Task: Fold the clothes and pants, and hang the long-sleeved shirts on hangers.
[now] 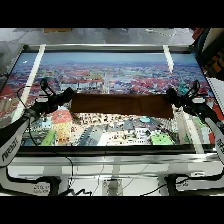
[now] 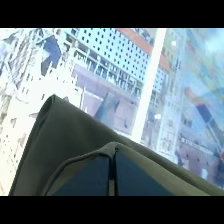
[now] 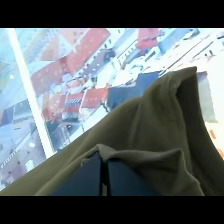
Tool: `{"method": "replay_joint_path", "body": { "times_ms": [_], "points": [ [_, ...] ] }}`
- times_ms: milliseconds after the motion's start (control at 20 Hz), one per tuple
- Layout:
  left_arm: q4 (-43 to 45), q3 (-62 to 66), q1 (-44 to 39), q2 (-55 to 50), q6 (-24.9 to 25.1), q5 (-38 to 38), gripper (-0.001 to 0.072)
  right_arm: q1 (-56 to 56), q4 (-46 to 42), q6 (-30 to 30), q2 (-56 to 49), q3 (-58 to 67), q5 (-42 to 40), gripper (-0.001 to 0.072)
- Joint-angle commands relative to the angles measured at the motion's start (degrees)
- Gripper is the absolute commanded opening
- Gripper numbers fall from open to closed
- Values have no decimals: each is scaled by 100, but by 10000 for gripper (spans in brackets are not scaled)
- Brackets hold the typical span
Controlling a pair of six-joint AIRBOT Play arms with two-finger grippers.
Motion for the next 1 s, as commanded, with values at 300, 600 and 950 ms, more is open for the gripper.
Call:
{"method": "replay_joint_path", "body": {
  "times_ms": [300,600,950],
  "points": [
    [750,184,758,-92,-164,-1545,713,-79,-1211,2,-175,278,1300,612],
    [3716,844,1526,-247,-1456,-3578,711,-68,-2070,7,-175,1047,2422,612],
    [3641,2059,992,-1421,-1893,-4033,705,363,-2063,7,-168,1471,3442,612]
  ]
}}
